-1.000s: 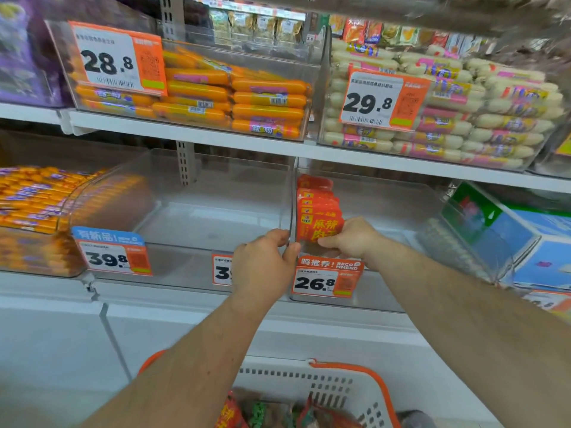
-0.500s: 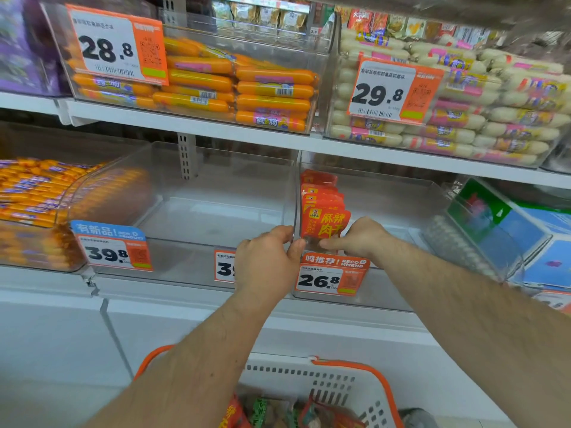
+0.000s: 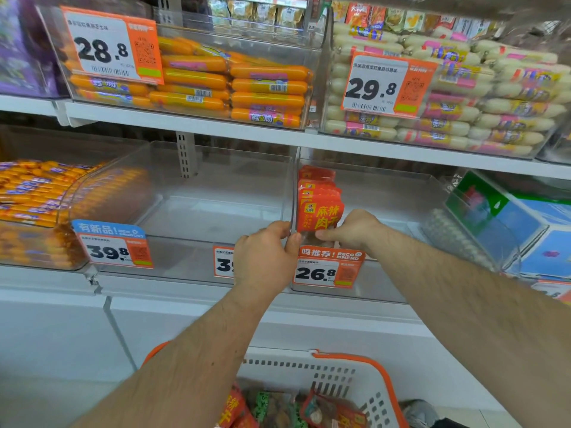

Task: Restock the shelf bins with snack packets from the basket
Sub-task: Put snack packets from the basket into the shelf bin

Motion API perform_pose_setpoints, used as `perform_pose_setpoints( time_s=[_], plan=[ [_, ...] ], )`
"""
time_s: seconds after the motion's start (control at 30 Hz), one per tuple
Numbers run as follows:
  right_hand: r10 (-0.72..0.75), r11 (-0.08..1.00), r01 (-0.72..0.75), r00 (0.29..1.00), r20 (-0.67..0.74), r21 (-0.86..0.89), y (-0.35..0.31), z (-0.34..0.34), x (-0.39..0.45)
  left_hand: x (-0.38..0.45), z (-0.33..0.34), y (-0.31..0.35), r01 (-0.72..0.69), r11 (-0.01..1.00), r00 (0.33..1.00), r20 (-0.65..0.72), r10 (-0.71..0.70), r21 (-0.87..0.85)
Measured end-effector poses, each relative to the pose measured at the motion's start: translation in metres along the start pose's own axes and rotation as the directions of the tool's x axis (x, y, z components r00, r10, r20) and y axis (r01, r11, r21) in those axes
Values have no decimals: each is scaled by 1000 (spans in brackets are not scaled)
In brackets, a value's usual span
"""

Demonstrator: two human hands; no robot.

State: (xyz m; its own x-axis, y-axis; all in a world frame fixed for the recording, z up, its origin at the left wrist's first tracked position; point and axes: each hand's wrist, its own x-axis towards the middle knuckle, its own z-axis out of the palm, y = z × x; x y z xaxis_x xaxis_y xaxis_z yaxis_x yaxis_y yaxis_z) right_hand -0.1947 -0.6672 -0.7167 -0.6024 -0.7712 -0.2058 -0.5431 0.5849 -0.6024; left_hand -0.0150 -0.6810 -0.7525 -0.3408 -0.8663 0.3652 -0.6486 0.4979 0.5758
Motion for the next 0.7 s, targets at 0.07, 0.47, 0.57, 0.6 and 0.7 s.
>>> perform_pose_setpoints(
  time_s=[0.07, 0.47, 0.57, 0.6, 0.7],
  plan=[
    [7, 1000, -7, 999, -40, -4, 1, -6, -4, 0, 0, -1, -9, 1000, 1000, 0, 9, -20],
    [-713, 700, 673, 646, -272, -238, 85, 92, -119, -74, 4, -36, -340, 922, 940, -103, 326, -185],
    [-401, 816, 463, 884, 239, -345, 121, 131, -110, -119, 21, -63, -53, 961, 977, 187, 107, -271],
    [-290, 820, 423, 888, 356, -387, 131, 142, -108, -133, 27, -72, 1, 965, 961, 266, 72, -264],
    [-13, 733, 426, 787, 616, -530, 160, 175, -113, -166, 42, -92, 107, 966, 903, 430, 5, -235]
  ],
)
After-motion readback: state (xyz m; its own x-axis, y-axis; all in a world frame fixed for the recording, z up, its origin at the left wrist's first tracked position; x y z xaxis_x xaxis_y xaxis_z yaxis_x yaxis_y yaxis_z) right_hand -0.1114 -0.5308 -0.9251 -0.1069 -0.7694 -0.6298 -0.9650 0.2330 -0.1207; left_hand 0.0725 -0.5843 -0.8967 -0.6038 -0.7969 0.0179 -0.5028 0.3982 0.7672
